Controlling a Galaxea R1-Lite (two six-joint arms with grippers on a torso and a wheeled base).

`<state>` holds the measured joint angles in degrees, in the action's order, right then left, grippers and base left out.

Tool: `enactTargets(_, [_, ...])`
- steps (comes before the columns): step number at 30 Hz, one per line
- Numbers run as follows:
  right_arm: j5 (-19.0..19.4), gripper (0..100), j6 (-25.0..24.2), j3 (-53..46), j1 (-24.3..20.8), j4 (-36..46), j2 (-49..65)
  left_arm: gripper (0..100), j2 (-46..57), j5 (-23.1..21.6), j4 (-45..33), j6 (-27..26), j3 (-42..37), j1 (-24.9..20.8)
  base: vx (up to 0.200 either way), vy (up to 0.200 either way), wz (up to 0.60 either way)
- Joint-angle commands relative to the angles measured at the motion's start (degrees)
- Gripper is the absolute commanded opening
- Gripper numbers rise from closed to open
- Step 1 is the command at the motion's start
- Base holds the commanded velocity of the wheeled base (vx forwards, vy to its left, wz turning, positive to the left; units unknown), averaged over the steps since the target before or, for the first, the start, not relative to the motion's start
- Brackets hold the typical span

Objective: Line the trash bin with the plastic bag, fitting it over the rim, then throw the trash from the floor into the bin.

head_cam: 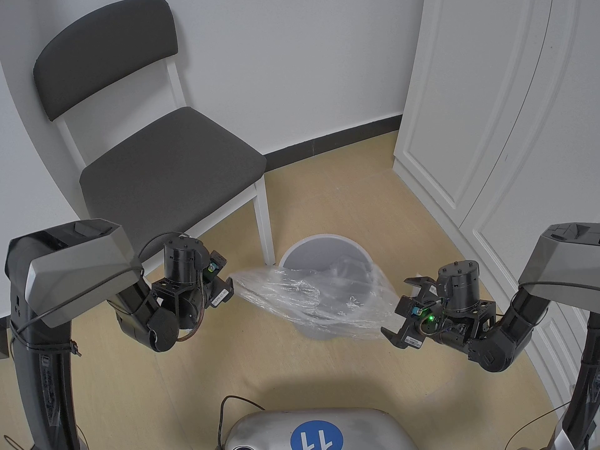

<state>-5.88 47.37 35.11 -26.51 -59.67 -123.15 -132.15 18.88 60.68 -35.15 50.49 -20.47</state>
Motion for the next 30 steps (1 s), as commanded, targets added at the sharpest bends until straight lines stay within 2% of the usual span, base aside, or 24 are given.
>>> enactTargets(1, [0.1, 100, 0.0, -2.1, -0.2, 0.0, -1.5, 100, -6.2, -0.3, 0.3, -0.5, 4.1, 0.1, 0.000, 0.000, 0.00])
enactTargets(12, [-0.4, 100, 0.4, -3.3, 1.9, -0.1, -3.4, 100, -6.1, -0.7, 0.1, -0.5, 3.7, 0.6, 0.000, 0.000, 0.00])
enactTargets(16, [-1.9, 100, 0.3, -1.6, 2.3, -0.1, -5.2, 100, -5.8, -0.8, 0.4, -0.5, 3.6, 0.5, 0.000, 0.000, 0.00])
enactTargets(28, [-2.5, 100, -0.4, 13.3, 3.7, 1.0, -12.7, 100, -4.4, -0.8, 0.7, -0.4, 2.3, 0.6, 0.000, 0.000, 0.00])
enactTargets(29, [-2.5, 0, -0.4, 14.3, 3.7, 1.7, -12.8, 100, -4.4, -0.8, 0.7, -0.4, 2.3, 0.6, 0.000, 0.000, 0.00])
enactTargets(30, [-2.5, 0, -0.5, 15.5, 3.7, 2.5, -12.8, 100, -4.3, -0.8, 0.7, -0.3, 2.3, 0.6, 0.000, 0.000, 0.00])
